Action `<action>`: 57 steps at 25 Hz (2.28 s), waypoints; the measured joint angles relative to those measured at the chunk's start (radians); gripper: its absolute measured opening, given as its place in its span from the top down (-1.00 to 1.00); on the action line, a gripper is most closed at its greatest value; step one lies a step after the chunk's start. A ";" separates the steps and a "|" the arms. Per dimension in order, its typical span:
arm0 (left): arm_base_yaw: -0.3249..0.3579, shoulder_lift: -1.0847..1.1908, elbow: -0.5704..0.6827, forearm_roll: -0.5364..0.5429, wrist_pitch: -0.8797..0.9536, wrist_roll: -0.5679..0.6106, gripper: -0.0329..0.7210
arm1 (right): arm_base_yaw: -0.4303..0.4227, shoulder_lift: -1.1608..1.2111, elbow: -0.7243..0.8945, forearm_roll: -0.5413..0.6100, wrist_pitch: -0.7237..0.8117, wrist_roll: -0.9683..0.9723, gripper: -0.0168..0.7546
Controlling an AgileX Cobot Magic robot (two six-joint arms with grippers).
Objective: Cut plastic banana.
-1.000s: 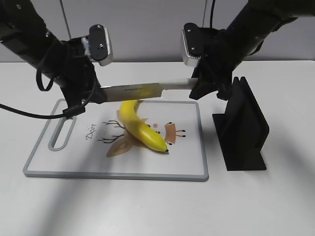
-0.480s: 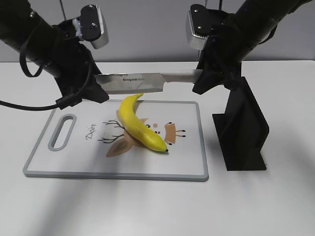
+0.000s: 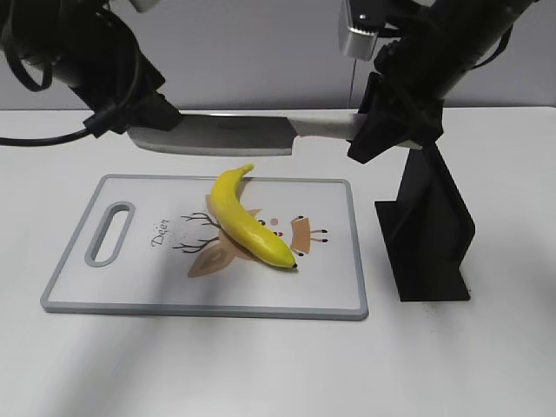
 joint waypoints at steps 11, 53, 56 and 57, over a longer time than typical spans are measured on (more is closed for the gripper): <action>0.066 -0.124 0.000 0.215 0.019 -0.374 -0.66 | 0.000 -0.121 0.000 -0.062 0.018 0.304 0.50; 0.251 -1.154 0.593 0.577 0.343 -1.084 -0.53 | 0.000 -0.514 0.368 -0.389 -0.215 1.393 0.50; 0.251 -1.280 0.626 0.567 0.345 -1.085 -0.53 | 0.000 -0.521 0.429 -0.392 -0.266 1.408 0.50; 0.251 -1.312 0.640 0.563 0.348 -1.085 -0.53 | 0.000 -0.521 0.448 -0.395 -0.285 1.413 0.50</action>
